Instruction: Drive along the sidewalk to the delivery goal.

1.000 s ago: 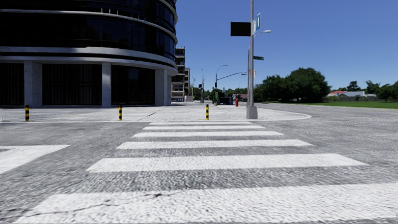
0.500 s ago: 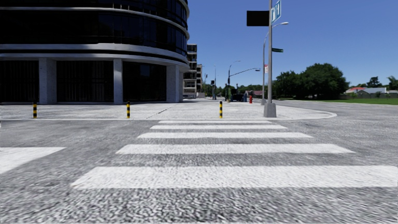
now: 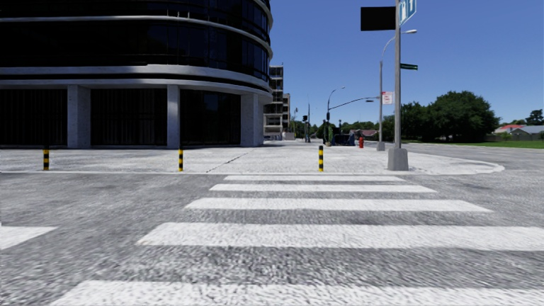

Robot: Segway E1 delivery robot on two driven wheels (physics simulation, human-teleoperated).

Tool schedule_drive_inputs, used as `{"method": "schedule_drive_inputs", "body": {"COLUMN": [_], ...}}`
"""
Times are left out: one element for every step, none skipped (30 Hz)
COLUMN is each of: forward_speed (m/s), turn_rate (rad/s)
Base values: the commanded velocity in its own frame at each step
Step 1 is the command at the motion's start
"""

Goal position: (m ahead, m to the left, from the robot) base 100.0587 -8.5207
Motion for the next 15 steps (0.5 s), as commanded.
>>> {"method": "schedule_drive_inputs", "body": {"forward_speed": [2.00,2.00,2.00,2.00,2.00,2.00,2.00,2.00,2.00,2.00,2.00,2.00,2.00,2.00,2.00], "turn_rate": [0.00,0.00,0.00,0.00,0.00,0.00,0.00,0.00,0.00,0.00,0.00,0.00,0.00,0.00,0.00]}}
